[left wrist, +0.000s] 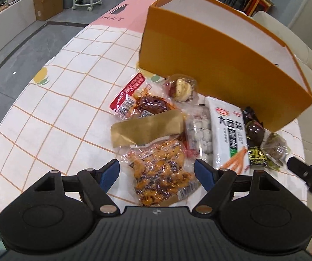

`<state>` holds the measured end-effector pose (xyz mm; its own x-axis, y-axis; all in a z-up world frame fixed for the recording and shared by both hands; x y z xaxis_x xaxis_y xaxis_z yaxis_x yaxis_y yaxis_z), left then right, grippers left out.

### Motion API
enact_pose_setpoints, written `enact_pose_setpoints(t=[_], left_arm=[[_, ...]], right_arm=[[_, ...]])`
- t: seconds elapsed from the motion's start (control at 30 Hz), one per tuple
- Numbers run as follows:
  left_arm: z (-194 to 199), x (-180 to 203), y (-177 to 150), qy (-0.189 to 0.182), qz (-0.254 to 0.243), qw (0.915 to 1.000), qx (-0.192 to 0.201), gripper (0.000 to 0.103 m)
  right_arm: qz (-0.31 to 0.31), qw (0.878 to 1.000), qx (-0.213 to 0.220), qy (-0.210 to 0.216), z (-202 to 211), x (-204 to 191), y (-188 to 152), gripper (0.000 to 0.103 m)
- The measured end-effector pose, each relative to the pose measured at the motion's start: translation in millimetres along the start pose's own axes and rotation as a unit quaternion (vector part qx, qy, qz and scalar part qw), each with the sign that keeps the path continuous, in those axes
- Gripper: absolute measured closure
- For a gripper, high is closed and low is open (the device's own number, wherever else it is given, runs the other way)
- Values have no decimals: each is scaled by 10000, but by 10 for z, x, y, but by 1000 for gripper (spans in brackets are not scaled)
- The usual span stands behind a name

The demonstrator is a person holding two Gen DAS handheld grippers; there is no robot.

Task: Organize snacks
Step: 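Grasp the gold-label peanut bag with the left tool while the right tool grasps the clear meat bag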

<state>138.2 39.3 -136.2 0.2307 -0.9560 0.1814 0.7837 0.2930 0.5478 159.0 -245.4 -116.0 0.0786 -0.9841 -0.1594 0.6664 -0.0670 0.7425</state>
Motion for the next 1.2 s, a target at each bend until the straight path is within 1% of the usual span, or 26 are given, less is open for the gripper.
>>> enact_pose_setpoints(t=[0.1,0.17,0.23,0.3,0.4,0.47,0.6,0.73,0.77,0.83,0.87,1.0,1.1,1.2], left_arm=[[-85,7,-3,43,14,10000,-67,11],[-137,6,-7,219,-3,9997,-125,11],[-153,-8,-8,340,10,9994,-119,9],[-154,-19,-6,376,85,9992,-124,9],[-192,-20,-30,373,138,9990,-194,5],[-204,9,-53,432,21,9990,-134,4],[-232,105,-104,580,-374,9975,-160,4],[-238,149,-128,627,-546,9964,-145,4],[-241,154,-129,632,-574,9962,-143,4],[-241,168,-135,622,-663,9958,-140,8],[-238,179,-141,622,-718,9954,-138,9],[-214,188,-149,590,-770,9952,-126,12],[-209,190,-151,556,-826,9950,-119,15],[-205,193,-154,509,-883,9947,-136,17]], right_arm=[[-209,9998,-25,-45,-119,39,39,26],[-327,9994,-73,-80,-214,61,50,26],[-377,9991,-133,-121,-291,68,52,26],[-400,9989,-205,-135,-369,67,43,26],[-379,9988,-257,-165,-442,60,27,26],[-361,9987,-303,-212,-497,64,18,26],[-432,9981,-381,-231,-562,104,-5,26],[-514,9976,-424,-180,-594,128,-23,27],[-557,9974,-435,-147,-601,134,-32,28],[-622,9969,-468,-73,-616,139,-43,34],[-620,9970,-453,-63,-612,137,-43,39],[-596,9972,-453,-66,-591,138,-39,51],[-617,9970,-465,-75,-559,150,-35,57],[-491,9975,-477,-153,-526,126,-44,60]])
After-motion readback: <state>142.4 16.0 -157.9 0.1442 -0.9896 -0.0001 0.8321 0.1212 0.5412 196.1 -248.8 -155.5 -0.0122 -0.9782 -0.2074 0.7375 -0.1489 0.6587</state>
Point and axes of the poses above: each gripper's, at about its wrist camera, not at the fingertips, and z roughly against the way its jaws point, x to its right, y to its top, the point moved 3 cm from there along -z, roughly the way its jaws point, and after that the axes turned 6 degrees about x, right-handed, at the moved point
